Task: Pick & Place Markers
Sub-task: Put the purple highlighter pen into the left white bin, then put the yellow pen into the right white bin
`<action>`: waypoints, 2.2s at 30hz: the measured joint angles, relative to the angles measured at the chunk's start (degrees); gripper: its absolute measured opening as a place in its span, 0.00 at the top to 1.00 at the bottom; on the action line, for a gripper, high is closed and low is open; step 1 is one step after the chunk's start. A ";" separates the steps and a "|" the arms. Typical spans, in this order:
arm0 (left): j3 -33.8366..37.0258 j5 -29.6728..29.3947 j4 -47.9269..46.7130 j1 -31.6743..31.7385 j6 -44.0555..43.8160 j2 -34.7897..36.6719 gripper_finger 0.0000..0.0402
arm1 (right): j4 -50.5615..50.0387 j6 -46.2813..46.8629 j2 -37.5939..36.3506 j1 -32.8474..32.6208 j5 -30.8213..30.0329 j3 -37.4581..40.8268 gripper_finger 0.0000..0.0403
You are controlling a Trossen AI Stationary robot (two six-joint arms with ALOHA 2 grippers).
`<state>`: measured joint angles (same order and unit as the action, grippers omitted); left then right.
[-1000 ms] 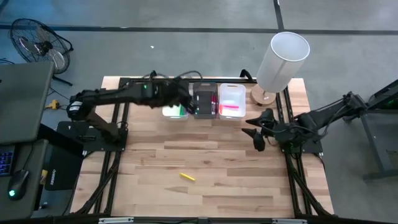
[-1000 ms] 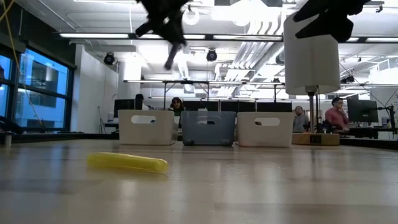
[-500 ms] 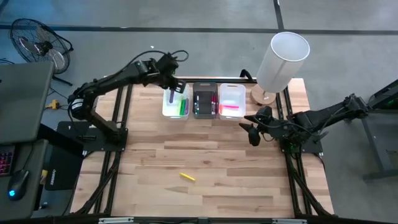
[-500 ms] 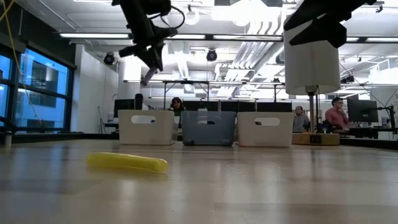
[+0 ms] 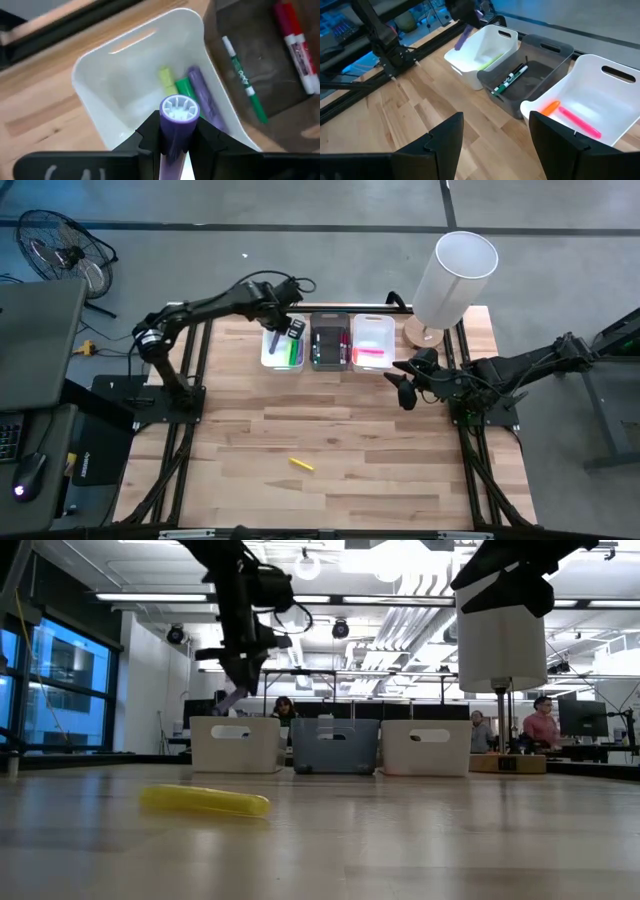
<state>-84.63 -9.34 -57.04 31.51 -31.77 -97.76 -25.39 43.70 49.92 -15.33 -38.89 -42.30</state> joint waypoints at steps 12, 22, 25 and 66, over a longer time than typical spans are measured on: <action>0.10 1.03 -0.12 0.00 -3.99 -3.47 0.78 | 0.00 0.02 -0.01 0.00 2.03 0.00 0.47; 0.10 1.08 -0.11 -0.02 -4.47 -3.47 0.71 | -0.02 0.00 -0.01 0.00 2.43 0.02 0.47; 0.10 1.31 -0.11 -0.02 -4.26 -3.47 0.71 | -0.04 0.00 -0.01 0.00 2.55 0.02 0.47; 0.05 -1.34 0.06 -43.00 0.52 11.32 0.72 | -3.52 -6.58 -0.01 -0.09 23.24 0.02 0.47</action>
<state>-84.58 -10.68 -56.98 -11.49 -31.25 -86.43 -28.91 37.13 49.91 -15.42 -15.66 -42.28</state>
